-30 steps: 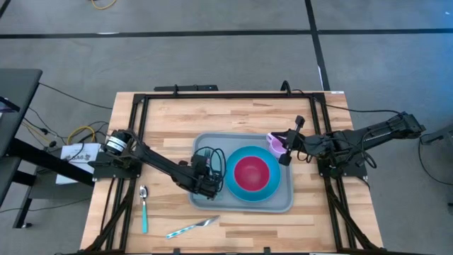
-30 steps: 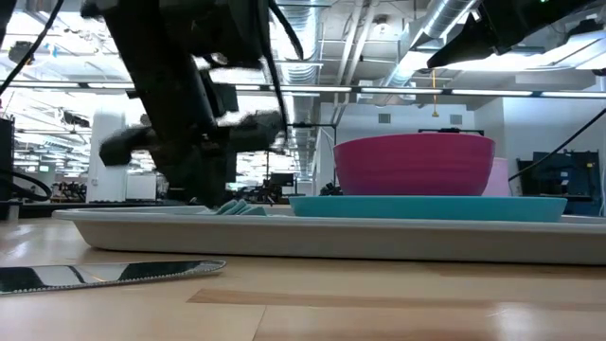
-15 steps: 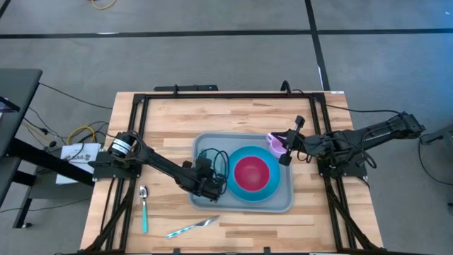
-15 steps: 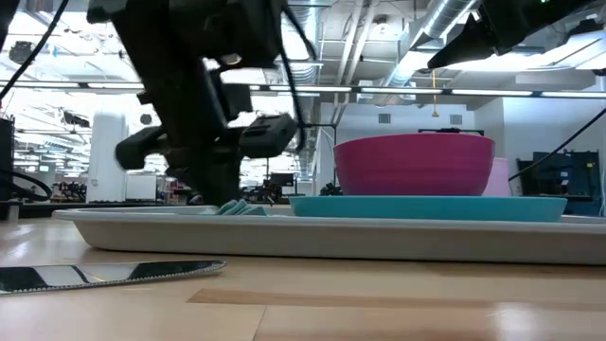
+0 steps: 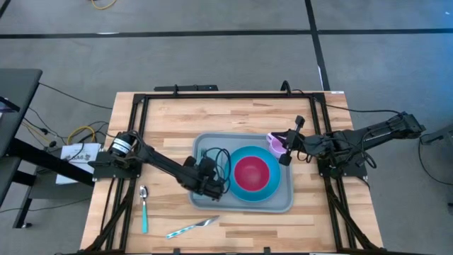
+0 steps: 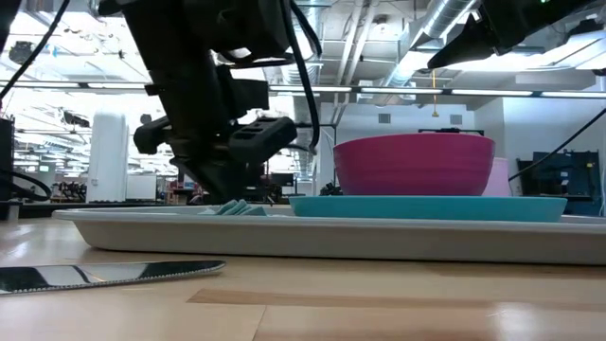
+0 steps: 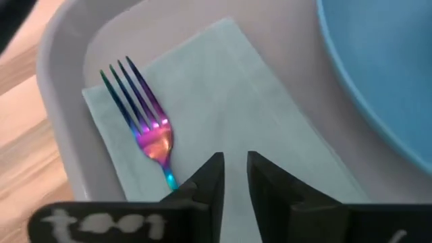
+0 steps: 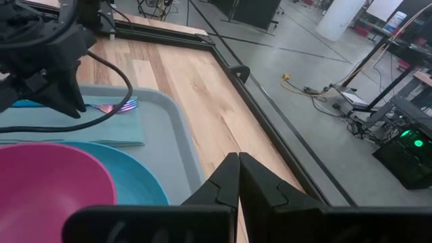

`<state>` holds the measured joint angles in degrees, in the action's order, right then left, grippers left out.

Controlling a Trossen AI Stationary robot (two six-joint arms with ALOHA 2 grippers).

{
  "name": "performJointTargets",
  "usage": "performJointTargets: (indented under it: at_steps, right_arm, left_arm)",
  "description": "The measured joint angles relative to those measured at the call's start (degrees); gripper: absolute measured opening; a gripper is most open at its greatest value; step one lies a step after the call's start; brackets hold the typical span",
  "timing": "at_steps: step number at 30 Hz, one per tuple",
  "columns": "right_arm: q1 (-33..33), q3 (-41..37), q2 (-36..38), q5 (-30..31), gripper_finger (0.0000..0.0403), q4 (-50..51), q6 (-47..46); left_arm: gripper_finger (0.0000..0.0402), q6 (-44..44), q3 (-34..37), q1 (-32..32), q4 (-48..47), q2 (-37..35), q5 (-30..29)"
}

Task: Set up tray
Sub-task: Put the blue spoon on top of the blue napkin

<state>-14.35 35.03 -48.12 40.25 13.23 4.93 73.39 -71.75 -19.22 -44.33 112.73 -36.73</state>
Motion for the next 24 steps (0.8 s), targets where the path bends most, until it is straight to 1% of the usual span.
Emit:
performJointTargets:
  at_steps: [3, 7, 9, 11, 14, 17, 19, 20, 24]
  right_arm:
    - [0.0, 0.0, 0.0, 0.0, 0.0000, 0.0, 0.0]
    - [0.0, 0.0, 0.0, 0.0, 0.0000, 0.0, 0.0]
    - [0.0, 0.0, 0.0, 0.0, 0.0000, 0.0, 0.0]
    - [0.0, 0.0, 0.0, 0.0, 0.0000, 0.0, 0.0]
    - [0.0, 0.0, 0.0, 0.0, 0.0000, 0.0, 0.0]
    - [0.0, 0.0, 0.0, 0.0, 0.0000, 0.0, 0.0]
    - [0.0, 0.0, 0.0, 0.0, 0.0000, 0.0, 0.0]
    - [0.0, 0.0, 0.0, 0.0, 0.0000, 0.0, 0.0]
    - [0.0, 0.0, 0.0, 0.0, 0.0000, 0.0, -0.3]
  left_arm:
    - [0.0071, -0.1, -0.2, 0.6, -0.8, 0.0, 0.9]
    - [0.0082, 0.5, -4.7, 1.2, -7.8, 0.0, 6.5]
    - [0.0083, 1.3, -8.0, 1.3, -12.8, 0.0, 9.3]
    - [0.0082, 1.2, -12.0, 1.1, -18.5, 0.0, 10.9]
    - [0.0078, 1.9, -18.0, -0.4, -28.0, 0.0, 14.7]
    - [0.0076, 6.6, -23.7, -3.1, -38.4, 0.0, 19.2]
    - [0.0076, 11.8, -26.5, -5.8, -44.4, 0.0, 19.9]
    - [0.0075, 14.8, -27.3, -7.4, -46.0, 0.0, 20.0]
    - [0.0075, 24.3, -27.4, -14.6, -45.4, 0.1, 21.6]
